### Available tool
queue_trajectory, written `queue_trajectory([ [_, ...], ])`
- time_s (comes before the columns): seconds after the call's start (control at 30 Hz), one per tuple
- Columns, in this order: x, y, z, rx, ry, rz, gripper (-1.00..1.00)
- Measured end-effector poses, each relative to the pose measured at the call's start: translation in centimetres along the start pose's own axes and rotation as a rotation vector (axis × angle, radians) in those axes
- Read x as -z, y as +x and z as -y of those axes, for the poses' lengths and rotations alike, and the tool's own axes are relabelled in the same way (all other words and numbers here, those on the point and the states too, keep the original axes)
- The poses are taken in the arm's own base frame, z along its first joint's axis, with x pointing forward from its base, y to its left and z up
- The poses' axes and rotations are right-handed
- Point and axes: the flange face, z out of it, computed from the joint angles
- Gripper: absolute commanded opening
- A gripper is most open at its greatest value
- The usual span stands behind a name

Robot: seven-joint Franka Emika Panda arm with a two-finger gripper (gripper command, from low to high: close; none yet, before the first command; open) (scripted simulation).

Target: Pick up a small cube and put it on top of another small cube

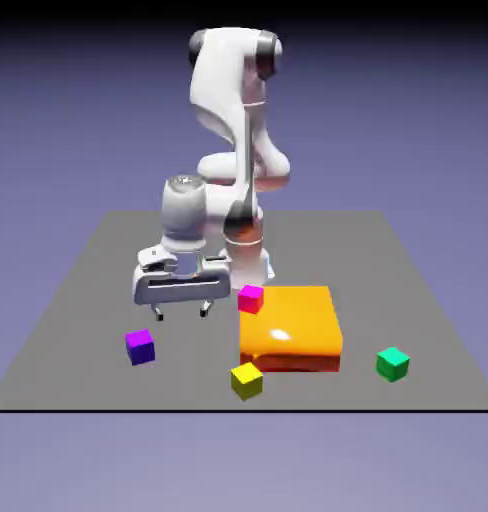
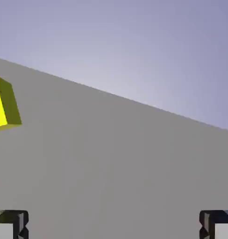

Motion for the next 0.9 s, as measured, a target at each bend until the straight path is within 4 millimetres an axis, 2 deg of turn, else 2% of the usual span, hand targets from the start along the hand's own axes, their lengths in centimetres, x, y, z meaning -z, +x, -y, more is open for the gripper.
queue_trajectory([
  [0.23,-6.7,1.2,-6.4,0.11,-0.194,0.257,0.0],
  [0.27,-6.7,1.2,-6.4,0.11,-0.194,0.257,0.0],
  [0.4,-12.9,0.2,-7.1,0.11,-0.194,0.257,0.0],
  [0.43,-13.5,0.0,-7.2,0.11,-0.194,0.257,-1.0],
  [0.5,-13.5,0.0,-7.2,0.11,-0.194,0.258,-1.0],
  [0.63,-7.3,1.1,-6.4,0.11,-0.193,0.258,-1.0],
  [0.67,-6.8,1.2,-6.4,0.11,-0.193,0.258,-1.0],
  [0.7,-6.8,1.2,-6.4,0.11,-0.193,0.258,-1.0],
  [0.9,-6.2,2.2,-1.8,-0.127,-0.145,0.267,-1.0],
])
